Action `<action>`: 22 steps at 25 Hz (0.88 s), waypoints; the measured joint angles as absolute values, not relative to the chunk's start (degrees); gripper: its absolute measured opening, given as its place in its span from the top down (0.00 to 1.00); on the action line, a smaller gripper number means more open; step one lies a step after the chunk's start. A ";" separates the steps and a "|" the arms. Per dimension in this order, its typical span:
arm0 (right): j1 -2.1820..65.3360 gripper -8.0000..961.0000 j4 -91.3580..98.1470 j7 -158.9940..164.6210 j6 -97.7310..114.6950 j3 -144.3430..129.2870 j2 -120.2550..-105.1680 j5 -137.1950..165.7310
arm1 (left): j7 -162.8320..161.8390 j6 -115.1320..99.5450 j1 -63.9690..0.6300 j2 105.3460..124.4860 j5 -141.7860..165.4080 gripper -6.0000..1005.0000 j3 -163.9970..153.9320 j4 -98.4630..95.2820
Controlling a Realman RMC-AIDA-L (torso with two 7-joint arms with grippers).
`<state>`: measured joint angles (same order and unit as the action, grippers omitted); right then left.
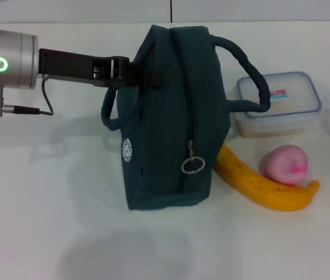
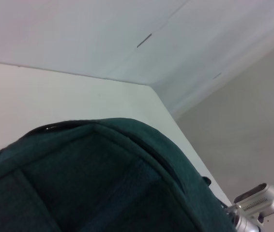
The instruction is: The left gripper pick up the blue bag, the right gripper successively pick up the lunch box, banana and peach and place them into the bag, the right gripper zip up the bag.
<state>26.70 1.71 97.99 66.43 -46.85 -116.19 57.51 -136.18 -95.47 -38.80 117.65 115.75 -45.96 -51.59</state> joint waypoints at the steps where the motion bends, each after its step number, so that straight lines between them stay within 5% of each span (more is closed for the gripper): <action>1: 26.82 0.59 1.49 98.52 67.19 -46.85 -116.19 56.97 | -135.98 -95.49 -38.78 117.67 115.75 0.94 -45.96 -51.59; 22: 32.27 0.60 -2.02 102.83 64.13 -47.32 -116.19 55.71 | -133.31 -96.25 -38.32 118.03 114.15 0.94 -46.58 -51.59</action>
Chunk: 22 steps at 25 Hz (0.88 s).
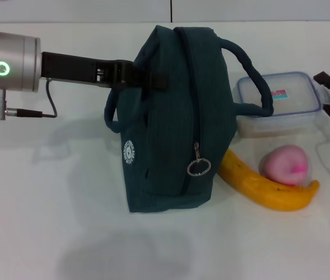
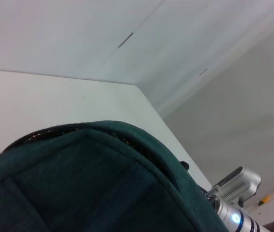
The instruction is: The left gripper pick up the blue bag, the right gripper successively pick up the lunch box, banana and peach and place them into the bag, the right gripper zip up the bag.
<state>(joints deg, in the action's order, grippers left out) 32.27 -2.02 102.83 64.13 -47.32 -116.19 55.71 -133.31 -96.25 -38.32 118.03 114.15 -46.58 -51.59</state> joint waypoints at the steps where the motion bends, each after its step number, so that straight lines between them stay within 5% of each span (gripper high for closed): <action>1: 32.39 0.61 -2.30 102.83 64.07 -47.36 -116.19 55.73 | -133.28 -96.24 -38.32 118.04 114.15 0.94 -46.58 -51.59; 22: 32.03 0.79 -2.24 102.13 65.20 -47.58 -116.20 56.02 | -132.57 -96.66 -37.54 118.03 114.17 0.94 -46.58 -51.59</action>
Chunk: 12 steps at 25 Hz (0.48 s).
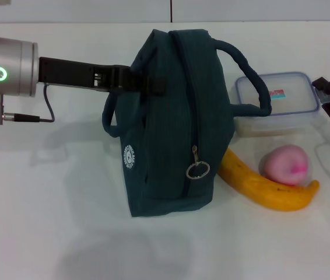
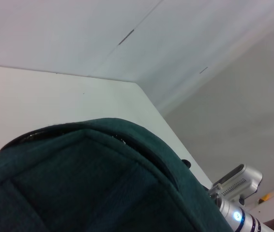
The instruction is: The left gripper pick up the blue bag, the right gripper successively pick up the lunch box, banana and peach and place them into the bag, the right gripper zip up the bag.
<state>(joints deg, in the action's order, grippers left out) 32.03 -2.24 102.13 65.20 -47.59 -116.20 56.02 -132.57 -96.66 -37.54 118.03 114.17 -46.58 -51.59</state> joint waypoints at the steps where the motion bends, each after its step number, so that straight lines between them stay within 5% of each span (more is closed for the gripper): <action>1: 31.97 0.82 -2.23 102.09 65.39 -47.60 -116.20 56.02 | -132.55 -96.66 -37.54 118.03 114.18 0.94 -46.58 -51.59; 12: 31.34 0.89 -2.68 101.72 69.63 -47.18 -116.19 55.96 | -132.09 -96.78 -37.52 118.03 114.18 0.94 -46.58 -51.59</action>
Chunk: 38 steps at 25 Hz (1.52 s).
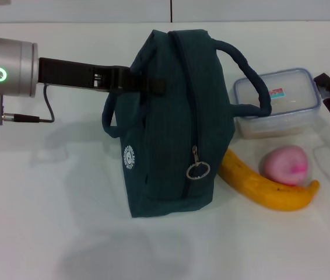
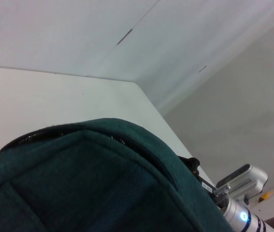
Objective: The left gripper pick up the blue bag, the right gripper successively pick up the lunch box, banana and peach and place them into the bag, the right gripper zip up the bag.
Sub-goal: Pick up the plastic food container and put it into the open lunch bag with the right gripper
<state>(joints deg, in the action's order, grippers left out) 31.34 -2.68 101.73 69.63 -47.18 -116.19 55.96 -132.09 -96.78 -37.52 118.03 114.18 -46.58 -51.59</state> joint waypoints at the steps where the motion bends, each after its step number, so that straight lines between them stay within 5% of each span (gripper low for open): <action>1: 31.34 0.89 -2.92 102.45 70.37 -47.15 -116.19 55.96 | -132.06 -96.77 -37.52 118.03 114.18 0.94 -46.58 -51.59; 38: 31.51 0.89 -8.17 126.54 80.43 -35.07 -116.19 55.76 | -131.57 -96.72 -38.42 119.18 114.17 0.94 -47.55 -51.92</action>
